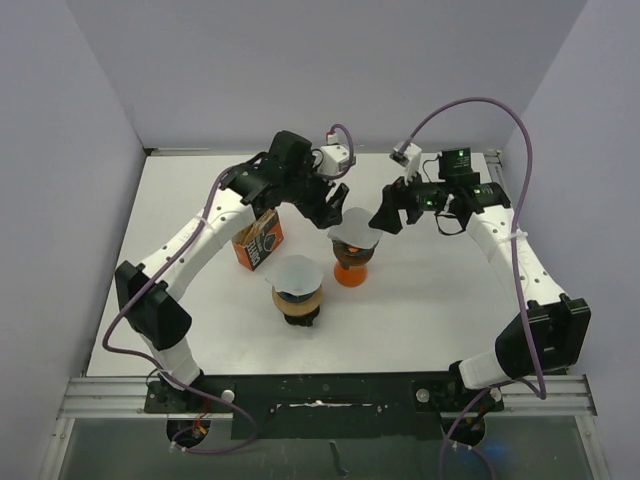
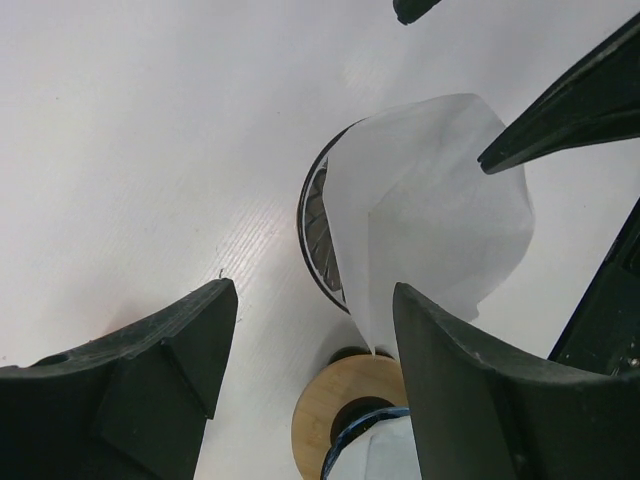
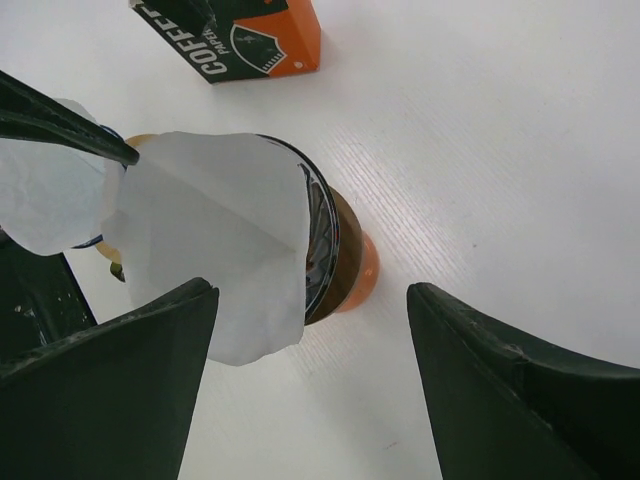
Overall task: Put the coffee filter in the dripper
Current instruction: Place the coffee filter in the coffee dripper.
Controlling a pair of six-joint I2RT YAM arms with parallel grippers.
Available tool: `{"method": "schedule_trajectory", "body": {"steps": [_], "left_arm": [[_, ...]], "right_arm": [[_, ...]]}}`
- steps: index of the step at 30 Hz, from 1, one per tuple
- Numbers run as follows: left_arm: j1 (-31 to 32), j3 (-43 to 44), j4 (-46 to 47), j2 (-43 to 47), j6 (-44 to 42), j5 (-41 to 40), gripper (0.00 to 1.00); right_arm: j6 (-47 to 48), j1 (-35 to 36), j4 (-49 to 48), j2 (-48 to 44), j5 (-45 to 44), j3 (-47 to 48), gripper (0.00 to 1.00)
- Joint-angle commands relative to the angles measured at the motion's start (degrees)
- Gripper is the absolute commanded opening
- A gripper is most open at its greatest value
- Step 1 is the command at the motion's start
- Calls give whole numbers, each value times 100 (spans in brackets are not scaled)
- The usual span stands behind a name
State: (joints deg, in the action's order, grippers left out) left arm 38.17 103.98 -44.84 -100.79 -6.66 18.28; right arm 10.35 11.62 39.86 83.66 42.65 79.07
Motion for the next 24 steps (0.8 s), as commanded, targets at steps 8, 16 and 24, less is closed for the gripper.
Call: {"method": "schedule_trajectory", "body": {"steps": [8,16,24], "left_arm": [[-372,426,199,623,-108,185,63],[-724,434,265,796,-40,248,63],[-1218,374,373,983,120,390,63]], "right_arm": [[202,-343,70,-447,570,459,82],[231,-710,41,-526,944,575,91],[291,-1058,-6,-562,1219,592,98]]}}
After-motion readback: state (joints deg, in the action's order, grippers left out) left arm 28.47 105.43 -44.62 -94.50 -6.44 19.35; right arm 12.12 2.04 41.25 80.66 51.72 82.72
